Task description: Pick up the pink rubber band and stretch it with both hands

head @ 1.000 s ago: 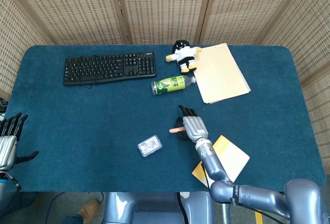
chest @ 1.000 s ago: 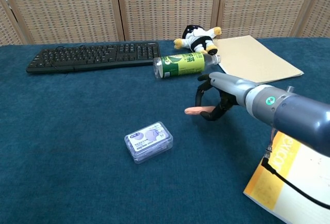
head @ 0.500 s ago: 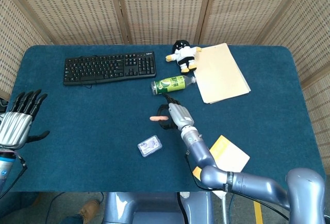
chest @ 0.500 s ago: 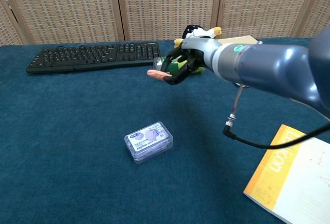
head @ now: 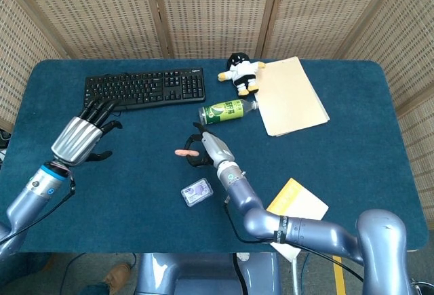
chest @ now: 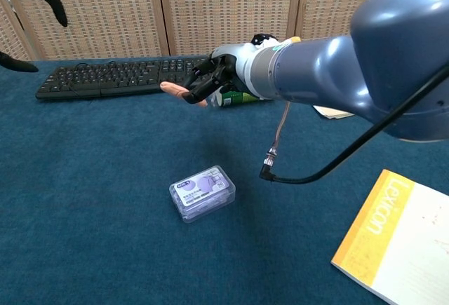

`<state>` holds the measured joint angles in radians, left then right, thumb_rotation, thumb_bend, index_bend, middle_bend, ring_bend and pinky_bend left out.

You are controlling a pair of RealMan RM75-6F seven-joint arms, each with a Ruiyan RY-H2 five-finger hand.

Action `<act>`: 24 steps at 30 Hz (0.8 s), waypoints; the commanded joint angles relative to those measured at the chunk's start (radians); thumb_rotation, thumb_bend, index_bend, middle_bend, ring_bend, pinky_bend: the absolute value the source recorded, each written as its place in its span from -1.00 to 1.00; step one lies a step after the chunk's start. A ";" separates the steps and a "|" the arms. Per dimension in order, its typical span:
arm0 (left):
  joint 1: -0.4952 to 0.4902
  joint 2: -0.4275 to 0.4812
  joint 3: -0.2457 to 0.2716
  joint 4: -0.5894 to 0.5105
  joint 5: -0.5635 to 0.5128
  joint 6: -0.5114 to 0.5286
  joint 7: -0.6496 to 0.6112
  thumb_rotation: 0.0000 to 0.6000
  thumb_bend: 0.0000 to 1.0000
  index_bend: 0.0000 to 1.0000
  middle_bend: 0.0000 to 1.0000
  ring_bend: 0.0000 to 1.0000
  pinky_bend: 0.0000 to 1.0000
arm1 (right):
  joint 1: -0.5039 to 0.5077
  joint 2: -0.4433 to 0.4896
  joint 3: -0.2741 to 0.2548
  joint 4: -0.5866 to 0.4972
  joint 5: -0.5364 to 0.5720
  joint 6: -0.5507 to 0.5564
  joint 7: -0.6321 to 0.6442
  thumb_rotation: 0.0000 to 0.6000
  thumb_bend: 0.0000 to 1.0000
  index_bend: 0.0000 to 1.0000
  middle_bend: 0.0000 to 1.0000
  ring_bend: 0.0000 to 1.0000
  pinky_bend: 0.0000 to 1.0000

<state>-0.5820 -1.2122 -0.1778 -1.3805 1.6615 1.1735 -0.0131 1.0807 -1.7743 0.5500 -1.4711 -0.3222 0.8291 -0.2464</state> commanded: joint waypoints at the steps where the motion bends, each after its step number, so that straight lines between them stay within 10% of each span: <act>1: -0.045 -0.053 -0.005 0.015 0.004 -0.023 0.023 1.00 -0.78 -0.18 -1.00 -1.00 -1.00 | 0.004 -0.005 -0.008 0.008 0.006 0.006 0.014 1.00 0.21 0.32 -0.81 -1.00 -1.00; 24: -0.200 -0.326 -0.011 0.109 -0.062 -0.091 0.187 1.00 -0.50 -0.05 -1.00 -1.00 -1.00 | 0.004 0.011 -0.035 0.034 0.007 -0.012 0.096 1.00 0.25 0.33 -0.80 -1.00 -1.00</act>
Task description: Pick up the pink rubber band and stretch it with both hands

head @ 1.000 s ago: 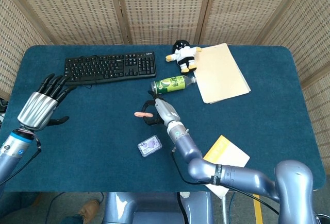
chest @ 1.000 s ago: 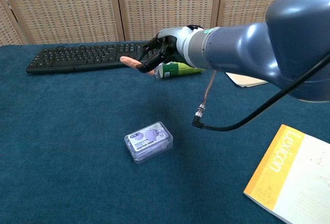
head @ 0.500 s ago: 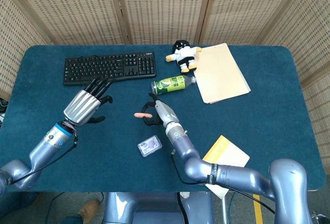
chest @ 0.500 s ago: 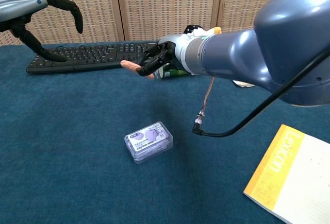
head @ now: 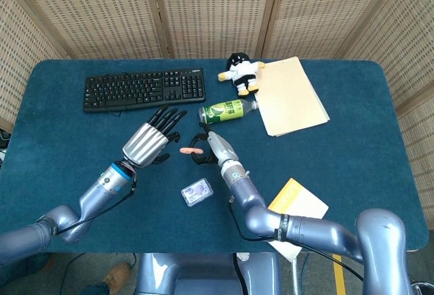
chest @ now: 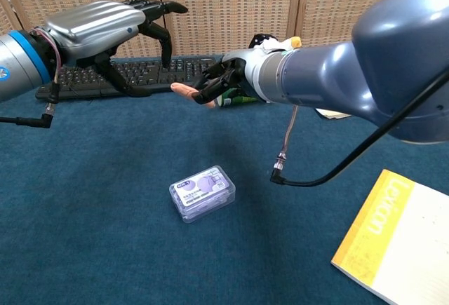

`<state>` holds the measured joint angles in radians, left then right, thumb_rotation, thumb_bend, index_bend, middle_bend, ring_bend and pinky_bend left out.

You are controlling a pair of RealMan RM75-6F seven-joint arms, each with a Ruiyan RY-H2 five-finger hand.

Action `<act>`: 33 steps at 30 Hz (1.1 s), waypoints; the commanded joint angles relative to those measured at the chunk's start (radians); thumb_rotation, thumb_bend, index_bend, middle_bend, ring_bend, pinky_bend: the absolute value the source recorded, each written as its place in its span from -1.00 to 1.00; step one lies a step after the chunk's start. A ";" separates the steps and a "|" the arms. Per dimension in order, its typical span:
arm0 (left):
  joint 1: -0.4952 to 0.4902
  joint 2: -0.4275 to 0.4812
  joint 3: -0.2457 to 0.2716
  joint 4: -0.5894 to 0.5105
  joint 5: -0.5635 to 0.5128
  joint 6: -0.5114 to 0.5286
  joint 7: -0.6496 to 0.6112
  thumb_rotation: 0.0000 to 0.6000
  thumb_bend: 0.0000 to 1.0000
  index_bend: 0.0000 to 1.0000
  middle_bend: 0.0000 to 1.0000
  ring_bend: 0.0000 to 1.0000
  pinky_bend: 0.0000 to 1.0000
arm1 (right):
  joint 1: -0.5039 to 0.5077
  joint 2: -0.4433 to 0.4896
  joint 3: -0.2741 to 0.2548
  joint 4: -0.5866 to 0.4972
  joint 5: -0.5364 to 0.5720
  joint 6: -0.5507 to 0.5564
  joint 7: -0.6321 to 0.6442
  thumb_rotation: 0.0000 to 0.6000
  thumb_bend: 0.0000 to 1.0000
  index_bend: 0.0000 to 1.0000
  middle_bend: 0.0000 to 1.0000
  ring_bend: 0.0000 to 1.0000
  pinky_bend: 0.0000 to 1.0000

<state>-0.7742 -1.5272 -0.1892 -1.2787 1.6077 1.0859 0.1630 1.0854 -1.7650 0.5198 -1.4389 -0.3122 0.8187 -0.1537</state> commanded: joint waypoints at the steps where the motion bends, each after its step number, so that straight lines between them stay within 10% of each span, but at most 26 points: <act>1: -0.010 -0.015 0.000 0.011 -0.013 -0.004 0.014 1.00 -0.49 -0.05 -1.00 -1.00 -1.00 | -0.001 0.002 -0.007 0.002 -0.006 -0.003 0.004 1.00 0.25 0.33 -0.80 -1.00 -1.00; 33: -0.075 -0.115 0.031 0.067 -0.041 -0.006 0.037 1.00 -0.43 0.02 -1.00 -1.00 -1.00 | -0.001 0.023 -0.035 -0.020 -0.023 -0.009 0.045 1.00 0.26 0.35 -0.79 -1.00 -1.00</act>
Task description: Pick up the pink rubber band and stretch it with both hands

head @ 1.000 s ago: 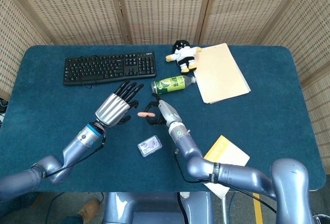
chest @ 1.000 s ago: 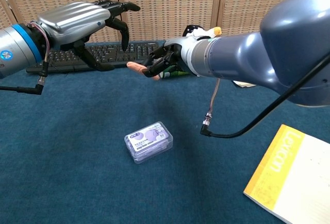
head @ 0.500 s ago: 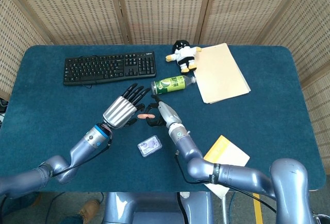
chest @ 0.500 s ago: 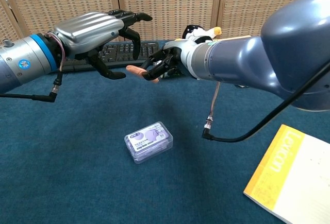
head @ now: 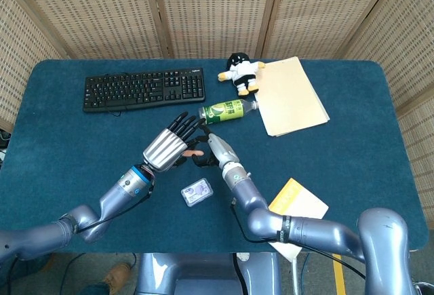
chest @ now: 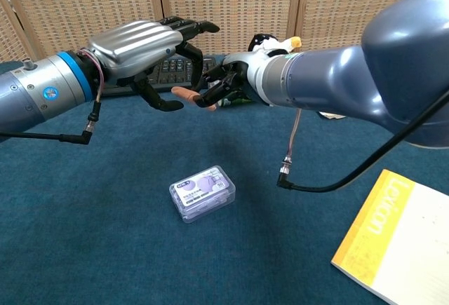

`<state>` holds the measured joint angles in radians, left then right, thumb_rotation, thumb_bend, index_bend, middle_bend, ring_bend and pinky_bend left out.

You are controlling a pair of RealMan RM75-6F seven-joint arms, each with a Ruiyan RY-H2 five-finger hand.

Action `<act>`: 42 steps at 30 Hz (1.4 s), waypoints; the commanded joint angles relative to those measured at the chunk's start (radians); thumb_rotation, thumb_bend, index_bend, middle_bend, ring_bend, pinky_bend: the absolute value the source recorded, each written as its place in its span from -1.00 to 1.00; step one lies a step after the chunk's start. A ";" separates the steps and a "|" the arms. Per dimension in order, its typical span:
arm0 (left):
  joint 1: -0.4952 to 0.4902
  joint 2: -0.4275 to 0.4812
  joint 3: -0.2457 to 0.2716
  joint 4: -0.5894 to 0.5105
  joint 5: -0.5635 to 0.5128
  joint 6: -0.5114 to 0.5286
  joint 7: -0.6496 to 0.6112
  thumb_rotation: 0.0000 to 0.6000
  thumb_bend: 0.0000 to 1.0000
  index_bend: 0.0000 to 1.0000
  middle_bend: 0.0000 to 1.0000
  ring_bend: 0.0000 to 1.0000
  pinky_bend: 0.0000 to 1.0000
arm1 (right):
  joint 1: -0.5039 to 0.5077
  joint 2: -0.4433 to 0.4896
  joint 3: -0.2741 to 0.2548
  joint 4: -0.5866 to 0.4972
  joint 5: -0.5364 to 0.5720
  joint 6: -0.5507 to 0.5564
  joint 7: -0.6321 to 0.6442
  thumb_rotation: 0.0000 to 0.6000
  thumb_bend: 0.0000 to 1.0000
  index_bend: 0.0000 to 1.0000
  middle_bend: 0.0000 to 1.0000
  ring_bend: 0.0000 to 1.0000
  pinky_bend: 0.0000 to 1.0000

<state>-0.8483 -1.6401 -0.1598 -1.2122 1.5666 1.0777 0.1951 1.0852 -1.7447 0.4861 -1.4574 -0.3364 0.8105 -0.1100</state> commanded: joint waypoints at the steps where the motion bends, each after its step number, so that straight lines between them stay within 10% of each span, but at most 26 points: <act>1: -0.002 -0.004 0.003 0.002 -0.001 0.002 0.010 1.00 -0.43 0.02 -1.00 -1.00 -1.00 | -0.002 0.004 -0.001 -0.001 0.001 -0.001 0.003 1.00 0.26 0.35 -0.79 -1.00 -1.00; 42: -0.025 -0.049 -0.001 0.020 -0.048 0.008 0.074 1.00 -0.18 0.27 -1.00 -1.00 -1.00 | -0.017 0.039 -0.025 -0.009 -0.019 -0.031 0.055 1.00 0.27 0.36 -0.79 -1.00 -1.00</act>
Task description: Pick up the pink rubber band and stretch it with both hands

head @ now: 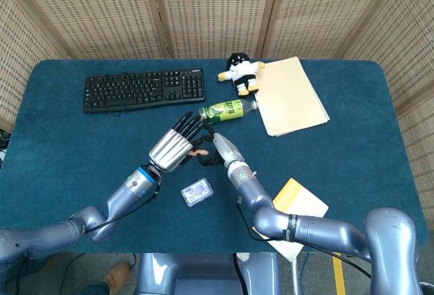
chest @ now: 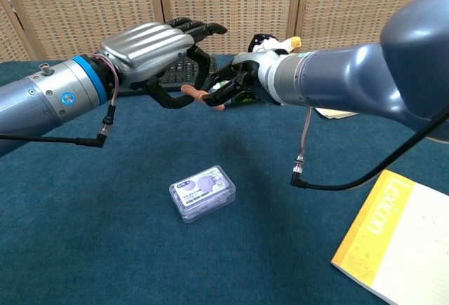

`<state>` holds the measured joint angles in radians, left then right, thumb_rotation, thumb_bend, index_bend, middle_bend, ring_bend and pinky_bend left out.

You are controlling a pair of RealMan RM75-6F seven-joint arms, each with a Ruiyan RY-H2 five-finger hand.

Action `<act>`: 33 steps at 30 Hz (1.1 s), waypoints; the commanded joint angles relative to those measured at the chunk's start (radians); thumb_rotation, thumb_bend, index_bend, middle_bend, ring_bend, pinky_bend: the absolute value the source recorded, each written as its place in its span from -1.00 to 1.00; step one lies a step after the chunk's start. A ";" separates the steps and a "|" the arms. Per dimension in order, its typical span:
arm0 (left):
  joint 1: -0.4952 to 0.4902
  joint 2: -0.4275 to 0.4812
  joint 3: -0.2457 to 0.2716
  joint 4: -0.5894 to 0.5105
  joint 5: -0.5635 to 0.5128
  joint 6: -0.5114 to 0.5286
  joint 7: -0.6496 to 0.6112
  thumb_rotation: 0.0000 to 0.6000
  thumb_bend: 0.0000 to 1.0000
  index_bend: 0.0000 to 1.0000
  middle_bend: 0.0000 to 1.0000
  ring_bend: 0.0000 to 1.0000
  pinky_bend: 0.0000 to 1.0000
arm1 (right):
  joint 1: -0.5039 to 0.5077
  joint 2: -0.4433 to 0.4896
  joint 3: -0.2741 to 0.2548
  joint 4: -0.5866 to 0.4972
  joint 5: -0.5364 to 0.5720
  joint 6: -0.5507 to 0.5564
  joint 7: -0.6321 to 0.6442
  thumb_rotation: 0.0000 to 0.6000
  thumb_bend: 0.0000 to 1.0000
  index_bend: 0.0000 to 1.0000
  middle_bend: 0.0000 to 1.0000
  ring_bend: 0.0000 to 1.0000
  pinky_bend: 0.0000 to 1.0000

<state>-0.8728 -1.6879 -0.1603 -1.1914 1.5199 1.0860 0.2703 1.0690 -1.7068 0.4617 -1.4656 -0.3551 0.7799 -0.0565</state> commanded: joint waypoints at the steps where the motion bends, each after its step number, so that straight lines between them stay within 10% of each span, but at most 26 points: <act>1: -0.001 -0.002 -0.001 -0.001 -0.002 0.000 -0.001 1.00 -0.16 0.31 -1.00 -1.00 -1.00 | -0.001 0.002 -0.001 -0.002 -0.001 0.000 0.002 1.00 0.27 0.37 -0.79 -1.00 -1.00; 10: -0.003 -0.004 -0.001 -0.004 0.001 0.011 0.005 1.00 -0.05 0.60 -1.00 -1.00 -1.00 | -0.006 0.009 -0.008 -0.006 -0.012 0.010 0.004 1.00 0.28 0.50 -0.77 -1.00 -1.00; 33: -0.002 0.018 -0.011 -0.044 -0.010 0.028 0.046 1.00 -0.02 0.63 -1.00 -1.00 -1.00 | -0.036 0.035 -0.033 -0.010 -0.034 0.020 0.010 1.00 0.28 0.67 -0.72 -1.00 -1.00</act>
<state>-0.8749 -1.6701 -0.1708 -1.2350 1.5096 1.1135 0.3159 1.0330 -1.6727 0.4296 -1.4759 -0.3886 0.8000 -0.0466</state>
